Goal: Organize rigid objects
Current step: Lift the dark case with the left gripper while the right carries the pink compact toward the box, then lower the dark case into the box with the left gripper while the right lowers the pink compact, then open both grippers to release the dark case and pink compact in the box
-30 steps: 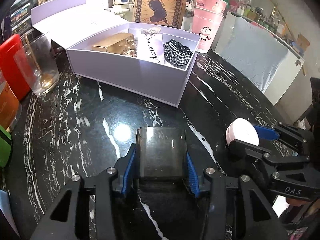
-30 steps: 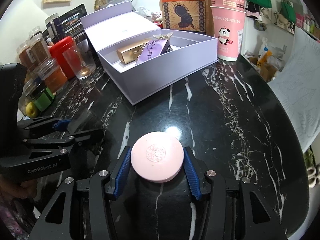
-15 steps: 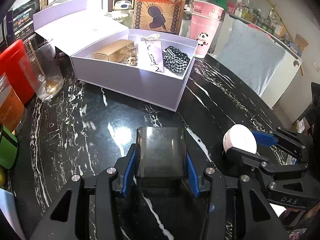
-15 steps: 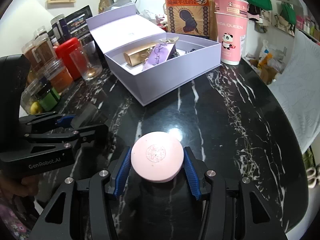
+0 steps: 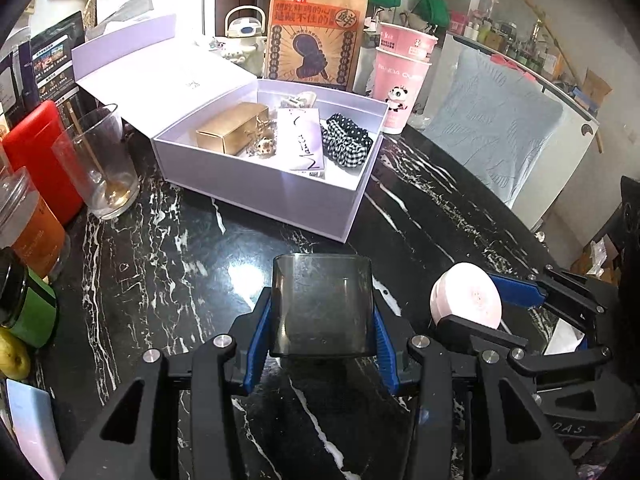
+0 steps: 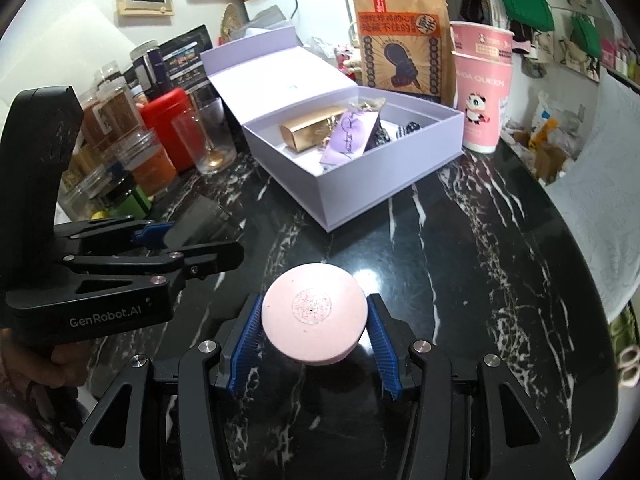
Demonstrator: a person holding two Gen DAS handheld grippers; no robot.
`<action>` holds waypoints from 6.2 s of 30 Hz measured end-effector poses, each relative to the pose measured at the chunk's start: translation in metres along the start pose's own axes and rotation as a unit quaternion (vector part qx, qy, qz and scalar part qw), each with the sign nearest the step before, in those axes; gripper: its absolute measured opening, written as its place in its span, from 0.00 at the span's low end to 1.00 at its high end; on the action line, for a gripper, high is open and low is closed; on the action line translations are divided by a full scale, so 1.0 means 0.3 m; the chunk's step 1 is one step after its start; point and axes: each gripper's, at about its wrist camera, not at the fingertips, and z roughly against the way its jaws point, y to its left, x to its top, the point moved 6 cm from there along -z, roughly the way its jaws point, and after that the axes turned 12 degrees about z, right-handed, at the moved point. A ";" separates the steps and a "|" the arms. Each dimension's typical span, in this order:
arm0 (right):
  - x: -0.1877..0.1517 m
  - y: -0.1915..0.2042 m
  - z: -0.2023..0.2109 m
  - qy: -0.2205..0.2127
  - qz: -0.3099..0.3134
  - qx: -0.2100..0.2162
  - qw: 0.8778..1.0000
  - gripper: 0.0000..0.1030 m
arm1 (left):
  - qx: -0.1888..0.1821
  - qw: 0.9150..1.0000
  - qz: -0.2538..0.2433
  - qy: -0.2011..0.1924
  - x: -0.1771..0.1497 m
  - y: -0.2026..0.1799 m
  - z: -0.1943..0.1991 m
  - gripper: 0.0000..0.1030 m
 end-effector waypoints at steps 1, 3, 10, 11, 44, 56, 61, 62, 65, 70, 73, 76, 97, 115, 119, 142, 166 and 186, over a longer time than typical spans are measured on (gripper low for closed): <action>0.007 -0.001 0.006 -0.002 0.002 -0.002 1.000 0.50 | -0.002 1.000 0.001 -0.001 0.005 -0.002 0.006 0.43; 0.020 -0.002 0.017 -0.005 0.007 -0.003 1.000 0.49 | -0.004 1.000 0.001 -0.004 0.014 -0.005 0.014 0.43; 0.081 0.001 0.044 -0.020 0.029 0.002 0.999 0.50 | -0.004 1.000 0.001 -0.015 0.069 -0.013 0.042 0.43; 0.091 0.001 0.046 -0.022 0.031 0.004 0.999 0.50 | -0.001 1.000 0.001 -0.017 0.079 -0.013 0.044 0.43; 0.437 -0.105 0.087 -0.079 0.077 0.018 0.994 0.49 | -0.014 0.996 -0.037 -0.076 0.422 -0.069 0.089 0.43; 0.558 -0.180 0.021 -0.086 0.088 0.009 0.992 0.50 | -0.019 0.995 -0.042 -0.083 0.563 -0.056 0.024 0.43; 0.619 -0.203 -0.008 -0.091 0.102 0.001 0.991 0.50 | -0.014 0.995 -0.050 -0.089 0.613 -0.048 -0.011 0.43; 0.632 -0.207 -0.015 -0.092 0.104 -0.001 0.990 0.49 | -0.013 0.995 -0.051 -0.089 0.625 -0.044 -0.022 0.43; 0.666 -0.218 -0.040 -0.094 0.107 -0.001 0.990 0.49 | -0.012 0.995 -0.052 -0.089 0.655 -0.035 -0.048 0.43; 0.711 -0.236 -0.099 -0.091 0.112 0.000 0.990 0.50 | -0.011 0.994 -0.051 -0.096 0.704 -0.015 -0.085 0.43; 0.723 -0.247 -0.129 -0.090 0.109 -0.002 0.990 0.49 | -0.010 0.994 -0.048 -0.094 0.729 0.001 -0.114 0.43; 0.731 -0.259 -0.163 -0.086 0.109 -0.004 0.990 0.50 | -0.004 0.995 -0.047 -0.091 0.746 0.017 -0.143 0.43; 0.703 -0.342 -0.381 -0.029 0.090 -0.006 0.996 0.50 | 0.011 0.998 -0.056 -0.022 0.734 0.063 -0.377 0.43; 0.638 -0.384 -0.505 0.022 0.063 0.011 0.998 0.50 | 0.024 0.998 -0.061 0.026 0.683 0.078 -0.485 0.43; 0.621 -0.391 -0.533 0.032 0.061 0.010 0.998 0.49 | 0.026 0.997 -0.062 0.035 0.670 0.083 -0.508 0.43; 0.612 -0.432 -0.521 0.045 0.057 -0.014 0.997 0.50 | 0.053 0.996 -0.068 0.027 0.677 0.084 -0.544 0.43; 0.581 -0.422 -0.369 0.036 0.053 -0.057 0.996 0.50 | 0.063 0.997 -0.050 0.020 0.654 0.062 -0.437 0.78; 0.636 -0.377 -0.169 -0.019 0.067 -0.091 0.993 0.57 | 0.072 0.995 -0.035 -0.063 0.701 0.032 -0.182 0.98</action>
